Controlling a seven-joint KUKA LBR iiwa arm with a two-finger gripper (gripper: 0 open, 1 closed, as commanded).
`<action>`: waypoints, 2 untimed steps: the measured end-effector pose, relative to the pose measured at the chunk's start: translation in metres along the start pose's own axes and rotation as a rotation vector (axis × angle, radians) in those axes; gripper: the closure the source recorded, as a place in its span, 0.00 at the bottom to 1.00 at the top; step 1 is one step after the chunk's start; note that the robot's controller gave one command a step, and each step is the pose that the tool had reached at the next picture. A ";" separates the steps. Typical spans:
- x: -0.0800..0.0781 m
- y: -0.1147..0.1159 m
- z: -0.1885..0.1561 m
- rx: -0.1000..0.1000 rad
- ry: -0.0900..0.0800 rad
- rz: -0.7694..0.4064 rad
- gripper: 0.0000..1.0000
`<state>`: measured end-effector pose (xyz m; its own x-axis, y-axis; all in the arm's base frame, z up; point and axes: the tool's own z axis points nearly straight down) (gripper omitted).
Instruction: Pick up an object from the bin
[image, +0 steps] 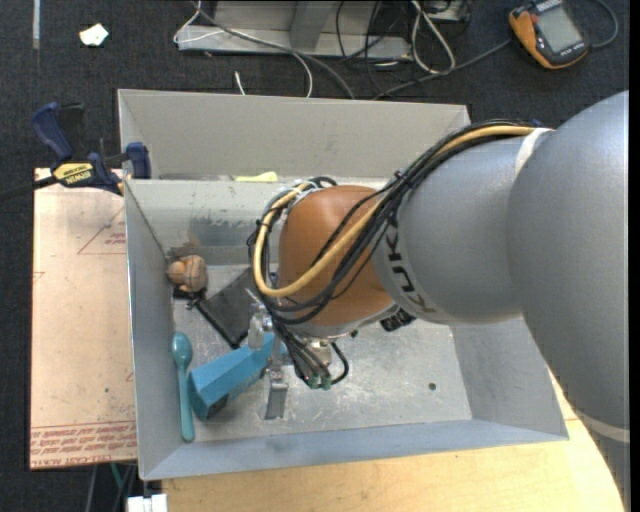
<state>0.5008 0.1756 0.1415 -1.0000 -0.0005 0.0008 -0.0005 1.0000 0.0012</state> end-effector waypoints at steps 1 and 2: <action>-0.013 0.026 0.025 -0.001 -0.007 0.089 0.00; -0.030 0.051 0.054 0.000 0.004 0.019 0.00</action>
Offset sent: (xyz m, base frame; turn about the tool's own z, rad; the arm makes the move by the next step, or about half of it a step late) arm 0.0501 0.0557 -0.0648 -0.1931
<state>0.5304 0.2272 0.0877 -0.9998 0.0187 0.0049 0.0187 0.9998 0.0011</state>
